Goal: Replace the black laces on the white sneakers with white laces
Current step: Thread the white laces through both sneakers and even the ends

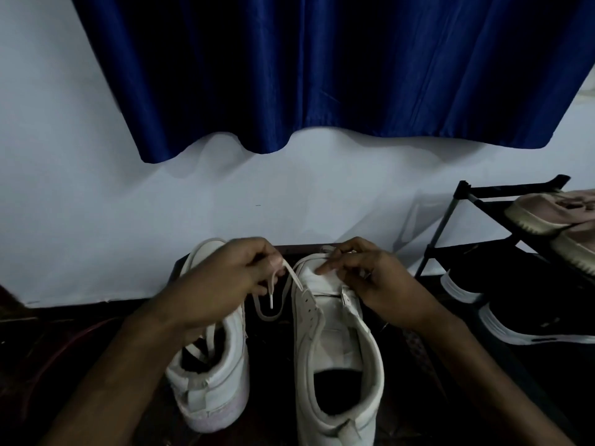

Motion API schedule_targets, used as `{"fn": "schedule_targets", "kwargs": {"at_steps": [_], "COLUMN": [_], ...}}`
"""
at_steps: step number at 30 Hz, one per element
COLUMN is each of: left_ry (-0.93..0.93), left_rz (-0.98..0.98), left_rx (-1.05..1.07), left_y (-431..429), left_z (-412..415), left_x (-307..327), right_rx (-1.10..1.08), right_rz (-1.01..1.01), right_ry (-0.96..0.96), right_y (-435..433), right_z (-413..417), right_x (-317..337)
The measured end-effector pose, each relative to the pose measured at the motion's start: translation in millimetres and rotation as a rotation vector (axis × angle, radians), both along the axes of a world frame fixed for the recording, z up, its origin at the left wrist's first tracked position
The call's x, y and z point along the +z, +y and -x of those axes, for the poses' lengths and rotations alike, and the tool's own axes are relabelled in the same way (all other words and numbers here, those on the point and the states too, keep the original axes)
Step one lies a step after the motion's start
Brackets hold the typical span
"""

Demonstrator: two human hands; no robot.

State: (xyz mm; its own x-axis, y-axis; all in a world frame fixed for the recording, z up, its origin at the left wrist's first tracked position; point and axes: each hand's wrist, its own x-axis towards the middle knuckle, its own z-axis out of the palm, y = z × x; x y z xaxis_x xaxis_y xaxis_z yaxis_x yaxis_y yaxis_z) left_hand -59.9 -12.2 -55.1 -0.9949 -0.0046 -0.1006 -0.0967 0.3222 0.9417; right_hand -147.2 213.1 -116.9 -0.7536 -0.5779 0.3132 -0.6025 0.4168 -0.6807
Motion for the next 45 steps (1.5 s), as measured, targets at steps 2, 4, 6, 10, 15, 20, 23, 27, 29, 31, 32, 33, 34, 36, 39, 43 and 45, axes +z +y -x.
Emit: {"fn": "schedule_targets", "kwargs": {"at_steps": [2, 4, 6, 10, 15, 20, 23, 27, 29, 31, 32, 33, 34, 36, 39, 43, 45], "left_ry": [-0.018, -0.042, -0.051, 0.044, 0.267, 0.288, 0.242, 0.157, 0.173, 0.214, 0.249, 0.272, 0.262, 0.188, 0.118, 0.099, 0.109], "left_rz": [-0.19, -0.302, -0.415, -0.817, -0.425, 0.775, 0.903, 0.682, 0.422, 0.305, 0.315, 0.391, 0.513, 0.766, 0.931, 0.932, 0.955], "left_rx": [0.032, 0.018, 0.033, 0.116, 0.138, -0.083, -0.002, -0.021, 0.014, 0.095, 0.138, 0.169, 0.181, 0.163, 0.084, 0.033, 0.032], "left_y": [0, 7, 15, 17, 3, 17, 22, 17, 12, 4, -1, -7, -10, -3, 20, 32, 30], "left_z": [-4, -7, -6, -3, 2, 1, 1, 6, 5, -2, -6, -10, -13, -15, -12, -5, -3], "left_x": [5, 7, 5, 9, 9, -22, -20, -18, -8, 9, 17, 23, 26, 28, 16, 0, -3], "right_rx": [-0.006, -0.009, -0.009, 0.0, 0.006, 0.015, 0.02, 0.015, 0.013, 0.012, 0.014, 0.016, 0.017, 0.015, 0.014, 0.02, 0.022], "right_rz": [-0.016, -0.009, -0.009, -0.04, -0.051, -0.059, -0.072, -0.055, -0.067, -0.073, -0.069, -0.065, -0.067, -0.074, -0.076, -0.092, -0.089], "right_ry": [0.021, 0.029, 0.029, 0.066, 0.035, 0.039, 0.051, 0.054, 0.056, 0.047, 0.044, 0.046, 0.048, 0.043, 0.051, 0.059, 0.055], "right_y": [0, 0, -2, -2, 1, 2, 2, 3, 3, 3, 3, 3, 3, 4, 4, 4, 4], "right_z": [1, 2, 3, 4, 6, 7, 7, 8, 8, 8, 8, 9, 9, 8, 7, 8, 8], "right_x": [-1, -1, -1, -3, -2, -3, -5, -6, -7, -6, -6, -5, -5, -5, -4, -2, -2]}}
